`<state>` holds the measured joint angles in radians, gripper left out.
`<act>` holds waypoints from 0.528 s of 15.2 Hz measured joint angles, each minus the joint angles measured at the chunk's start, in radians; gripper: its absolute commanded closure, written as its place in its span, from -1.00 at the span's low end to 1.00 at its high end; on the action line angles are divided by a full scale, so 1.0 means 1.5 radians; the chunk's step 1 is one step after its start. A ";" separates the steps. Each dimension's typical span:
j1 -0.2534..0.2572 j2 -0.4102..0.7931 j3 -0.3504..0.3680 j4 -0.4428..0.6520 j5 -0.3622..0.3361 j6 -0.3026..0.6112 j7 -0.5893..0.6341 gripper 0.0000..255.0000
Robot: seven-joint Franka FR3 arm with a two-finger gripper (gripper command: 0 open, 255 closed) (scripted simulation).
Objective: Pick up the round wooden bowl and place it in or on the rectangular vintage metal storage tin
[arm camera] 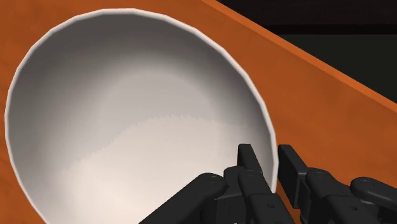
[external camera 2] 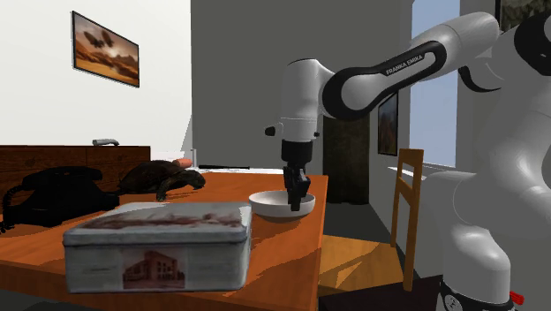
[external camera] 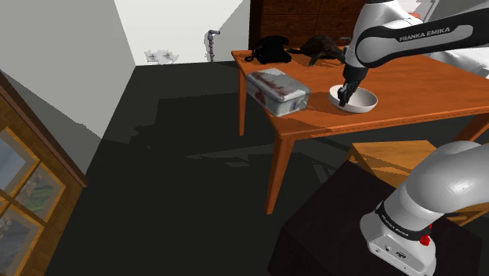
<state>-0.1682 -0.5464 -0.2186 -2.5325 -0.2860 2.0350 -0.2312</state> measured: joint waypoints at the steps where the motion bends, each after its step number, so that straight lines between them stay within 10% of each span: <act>1: 0.000 0.000 0.000 0.000 0.000 0.000 0.000 1.00; 8: 0.003 -0.012 0.007 0.045 0.008 -0.057 -0.008 1.00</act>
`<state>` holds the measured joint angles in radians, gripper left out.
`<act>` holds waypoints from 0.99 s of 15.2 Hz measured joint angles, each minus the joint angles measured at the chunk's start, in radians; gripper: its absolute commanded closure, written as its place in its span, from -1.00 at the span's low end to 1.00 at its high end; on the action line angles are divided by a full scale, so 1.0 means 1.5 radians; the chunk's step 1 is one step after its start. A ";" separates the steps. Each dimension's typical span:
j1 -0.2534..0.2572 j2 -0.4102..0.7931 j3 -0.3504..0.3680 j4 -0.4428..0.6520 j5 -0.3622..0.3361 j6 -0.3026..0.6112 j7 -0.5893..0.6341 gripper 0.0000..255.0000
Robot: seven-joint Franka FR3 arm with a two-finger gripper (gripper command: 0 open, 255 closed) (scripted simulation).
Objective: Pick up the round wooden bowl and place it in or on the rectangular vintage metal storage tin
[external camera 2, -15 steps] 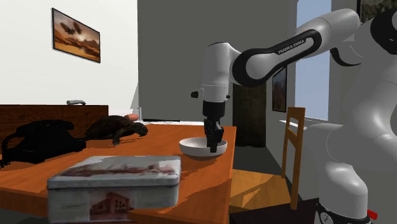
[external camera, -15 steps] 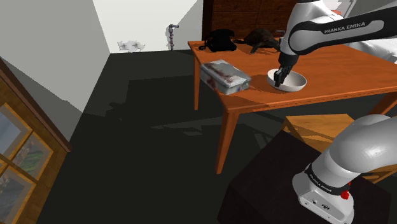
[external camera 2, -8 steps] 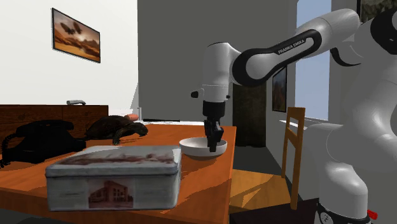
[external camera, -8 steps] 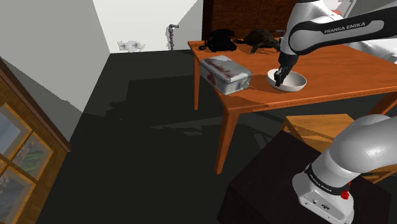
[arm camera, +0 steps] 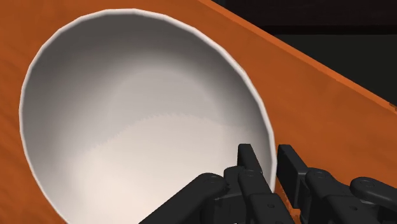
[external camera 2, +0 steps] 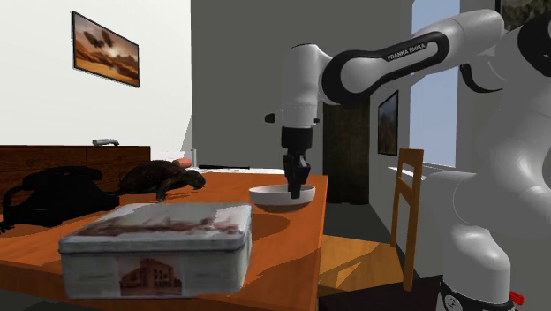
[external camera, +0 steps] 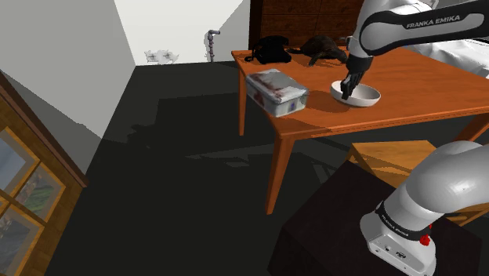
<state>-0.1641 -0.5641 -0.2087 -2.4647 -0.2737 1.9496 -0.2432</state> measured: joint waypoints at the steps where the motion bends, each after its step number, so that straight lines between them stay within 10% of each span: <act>1: 0.000 -0.003 0.000 0.006 0.000 -0.009 -0.002 1.00; 15: 0.005 -0.005 0.013 0.129 0.016 -0.133 -0.021 1.00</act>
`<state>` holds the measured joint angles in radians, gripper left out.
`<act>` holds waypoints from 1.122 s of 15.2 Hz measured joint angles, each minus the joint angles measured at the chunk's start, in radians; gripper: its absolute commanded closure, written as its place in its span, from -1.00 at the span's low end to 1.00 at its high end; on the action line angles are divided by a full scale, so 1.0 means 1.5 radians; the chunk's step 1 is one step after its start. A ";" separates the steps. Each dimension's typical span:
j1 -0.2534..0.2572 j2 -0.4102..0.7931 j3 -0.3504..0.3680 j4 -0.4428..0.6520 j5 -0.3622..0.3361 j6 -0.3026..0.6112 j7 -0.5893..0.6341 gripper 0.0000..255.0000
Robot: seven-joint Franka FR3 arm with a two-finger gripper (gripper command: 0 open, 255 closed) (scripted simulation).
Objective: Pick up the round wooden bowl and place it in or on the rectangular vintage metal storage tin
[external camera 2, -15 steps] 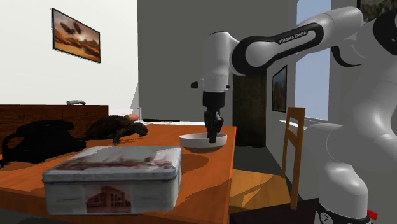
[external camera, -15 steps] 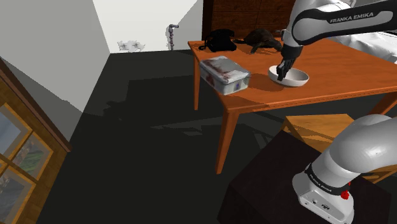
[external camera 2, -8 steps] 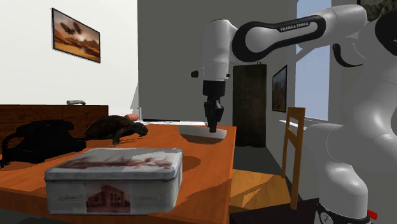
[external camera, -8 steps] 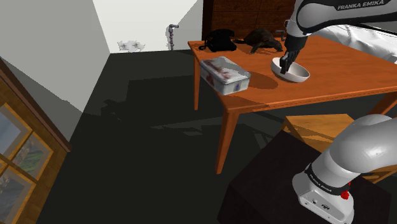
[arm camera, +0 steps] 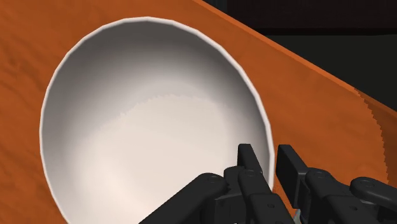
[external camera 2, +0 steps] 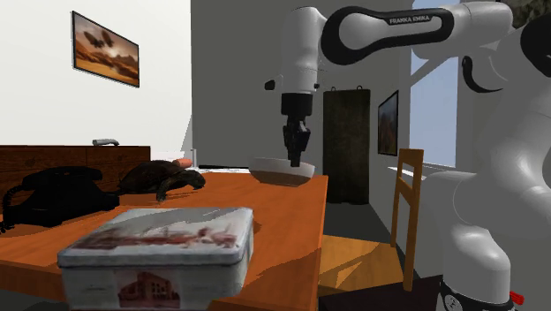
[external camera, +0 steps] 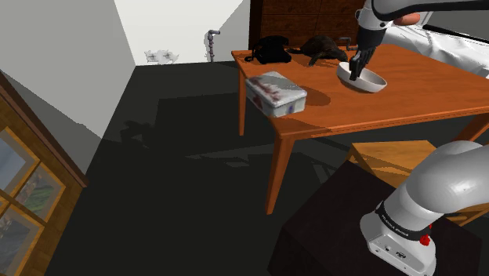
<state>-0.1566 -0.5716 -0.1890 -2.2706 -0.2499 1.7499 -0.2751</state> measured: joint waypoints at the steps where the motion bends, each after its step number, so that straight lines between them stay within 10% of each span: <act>1: 0.001 0.002 0.001 0.011 0.001 -0.009 -0.001 1.00; 17: 0.029 0.097 0.054 0.186 0.038 -0.100 0.045 1.00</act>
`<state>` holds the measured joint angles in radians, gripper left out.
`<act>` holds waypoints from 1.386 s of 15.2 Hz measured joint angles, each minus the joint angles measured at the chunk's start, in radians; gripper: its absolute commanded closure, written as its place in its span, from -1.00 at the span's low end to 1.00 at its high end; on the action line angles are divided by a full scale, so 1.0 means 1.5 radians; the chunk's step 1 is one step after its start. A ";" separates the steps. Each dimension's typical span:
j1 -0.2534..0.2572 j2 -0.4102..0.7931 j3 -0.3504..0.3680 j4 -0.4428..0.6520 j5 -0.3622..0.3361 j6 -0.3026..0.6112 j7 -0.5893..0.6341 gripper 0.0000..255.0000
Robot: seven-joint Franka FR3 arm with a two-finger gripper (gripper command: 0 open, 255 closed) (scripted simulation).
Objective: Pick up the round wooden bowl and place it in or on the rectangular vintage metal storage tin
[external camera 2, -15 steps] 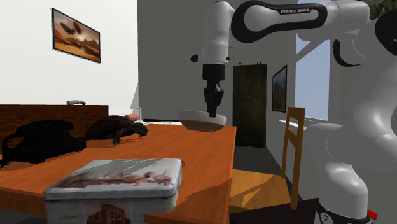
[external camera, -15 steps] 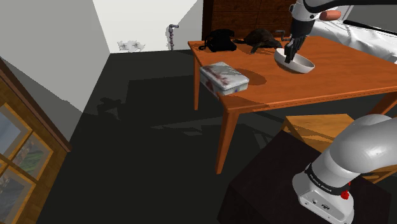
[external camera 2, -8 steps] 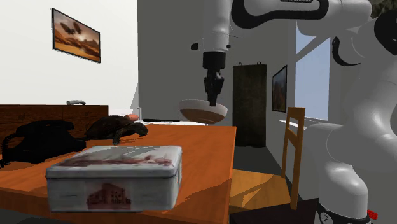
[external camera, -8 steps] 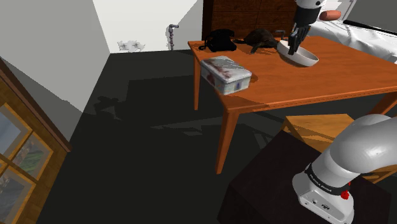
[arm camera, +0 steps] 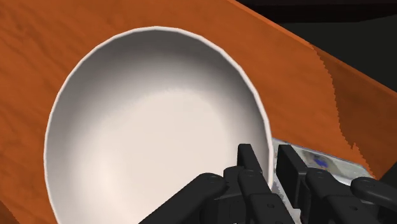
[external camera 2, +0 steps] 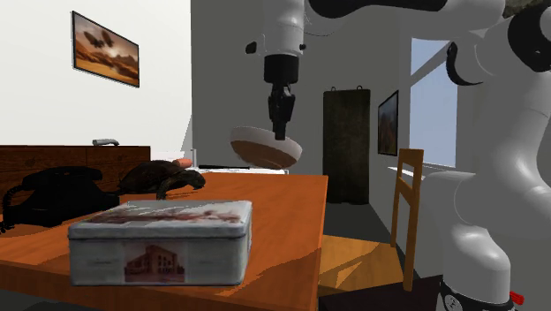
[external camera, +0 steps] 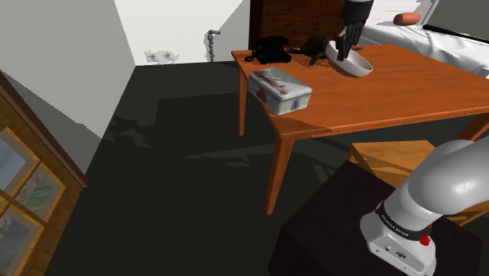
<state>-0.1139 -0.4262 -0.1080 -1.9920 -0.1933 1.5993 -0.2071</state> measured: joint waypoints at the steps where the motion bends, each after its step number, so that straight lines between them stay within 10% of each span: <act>1: 0.004 0.012 0.008 0.011 0.004 -0.001 0.012 1.00; 21: 0.097 0.436 0.124 0.543 0.015 -0.140 0.193 1.00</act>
<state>0.0322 0.2272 0.0781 -1.1772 -0.1714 1.3890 0.0820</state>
